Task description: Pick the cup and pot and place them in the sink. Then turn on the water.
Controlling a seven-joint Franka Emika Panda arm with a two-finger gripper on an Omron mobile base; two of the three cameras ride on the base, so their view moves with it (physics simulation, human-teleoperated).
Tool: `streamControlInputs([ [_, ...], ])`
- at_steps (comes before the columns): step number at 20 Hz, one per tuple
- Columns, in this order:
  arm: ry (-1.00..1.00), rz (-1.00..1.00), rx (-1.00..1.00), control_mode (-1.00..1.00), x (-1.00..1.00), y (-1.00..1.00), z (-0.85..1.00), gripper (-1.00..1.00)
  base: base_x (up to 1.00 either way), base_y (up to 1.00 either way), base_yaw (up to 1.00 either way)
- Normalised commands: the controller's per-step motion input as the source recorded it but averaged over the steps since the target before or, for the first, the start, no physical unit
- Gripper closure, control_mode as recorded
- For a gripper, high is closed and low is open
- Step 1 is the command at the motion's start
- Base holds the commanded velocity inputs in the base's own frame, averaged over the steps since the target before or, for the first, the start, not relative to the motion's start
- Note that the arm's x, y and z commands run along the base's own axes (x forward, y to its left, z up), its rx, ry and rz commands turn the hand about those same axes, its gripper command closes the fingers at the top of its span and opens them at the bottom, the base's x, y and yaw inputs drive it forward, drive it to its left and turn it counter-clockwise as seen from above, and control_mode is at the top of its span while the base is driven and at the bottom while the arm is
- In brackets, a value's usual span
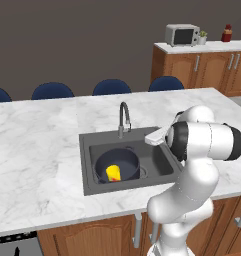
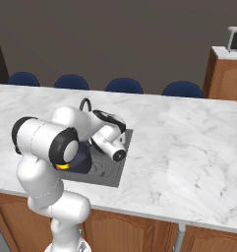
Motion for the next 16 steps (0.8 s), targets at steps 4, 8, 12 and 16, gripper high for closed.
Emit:
streamControlInputs([
  [4, 0.0, 0.0, 0.0, -1.0, 0.13, 0.0, 0.0, -1.0, 0.0, 0.0, 0.0],
  [8, 0.0, 0.0, 0.0, -1.0, 0.07, 0.0, 0.0, -1.0, 0.0, 0.0, 0.0],
  [12, 0.0, 0.0, 0.0, -1.0, 0.07, 0.04, -0.02, -1.0, 0.0, 0.0, 0.0],
  [16, 0.0, 0.0, 0.0, -1.0, 0.06, 0.12, -0.01, -1.0, 0.0, 0.0, 0.0],
])
